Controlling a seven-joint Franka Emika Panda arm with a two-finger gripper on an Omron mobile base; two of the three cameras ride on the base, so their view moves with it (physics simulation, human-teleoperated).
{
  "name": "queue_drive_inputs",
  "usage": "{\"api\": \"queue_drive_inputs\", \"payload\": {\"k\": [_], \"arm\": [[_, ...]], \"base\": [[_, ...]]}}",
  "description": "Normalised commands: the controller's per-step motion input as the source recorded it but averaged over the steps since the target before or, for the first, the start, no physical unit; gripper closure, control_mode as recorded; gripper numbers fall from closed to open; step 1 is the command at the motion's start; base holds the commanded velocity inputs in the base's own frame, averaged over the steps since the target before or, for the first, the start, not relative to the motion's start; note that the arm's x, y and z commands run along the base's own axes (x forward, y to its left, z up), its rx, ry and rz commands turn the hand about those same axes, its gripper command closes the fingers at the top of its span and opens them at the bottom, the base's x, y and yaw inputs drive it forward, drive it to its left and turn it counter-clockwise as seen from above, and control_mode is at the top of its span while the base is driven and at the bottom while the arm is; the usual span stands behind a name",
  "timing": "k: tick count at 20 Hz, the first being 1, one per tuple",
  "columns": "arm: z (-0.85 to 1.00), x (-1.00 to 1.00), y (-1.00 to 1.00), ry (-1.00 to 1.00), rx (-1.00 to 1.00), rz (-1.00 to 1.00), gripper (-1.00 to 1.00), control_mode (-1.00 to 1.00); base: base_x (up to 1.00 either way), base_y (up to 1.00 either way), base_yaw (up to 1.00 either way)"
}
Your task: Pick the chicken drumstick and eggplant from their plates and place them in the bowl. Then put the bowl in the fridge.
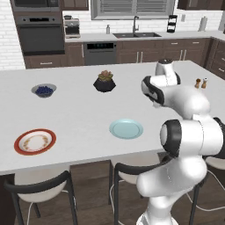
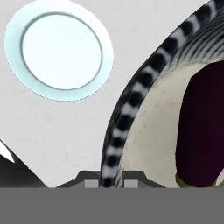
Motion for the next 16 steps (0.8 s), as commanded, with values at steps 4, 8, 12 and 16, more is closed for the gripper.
{"api": "queue_drive_inputs", "payload": {"k": [4, 8, 12, 16], "arm": [[0.06, -0.31, 0.59, 0.0, -0.08, 0.78, 1.0, -1.0], [0.33, -0.48, 0.13, 0.0, -0.04, 0.65, 1.0, -1.0], [0.36, -0.52, 0.04, 0.0, -0.12, 0.41, 1.0, -1.0], [0.27, -0.59, 0.14, 0.0, -0.22, 0.19, 1.0, -1.0]], "base": [[0.0, 0.0, 0.0], [0.0, 0.0, 0.0], [0.0, 0.0, 0.0], [0.0, 0.0, 0.0]]}}
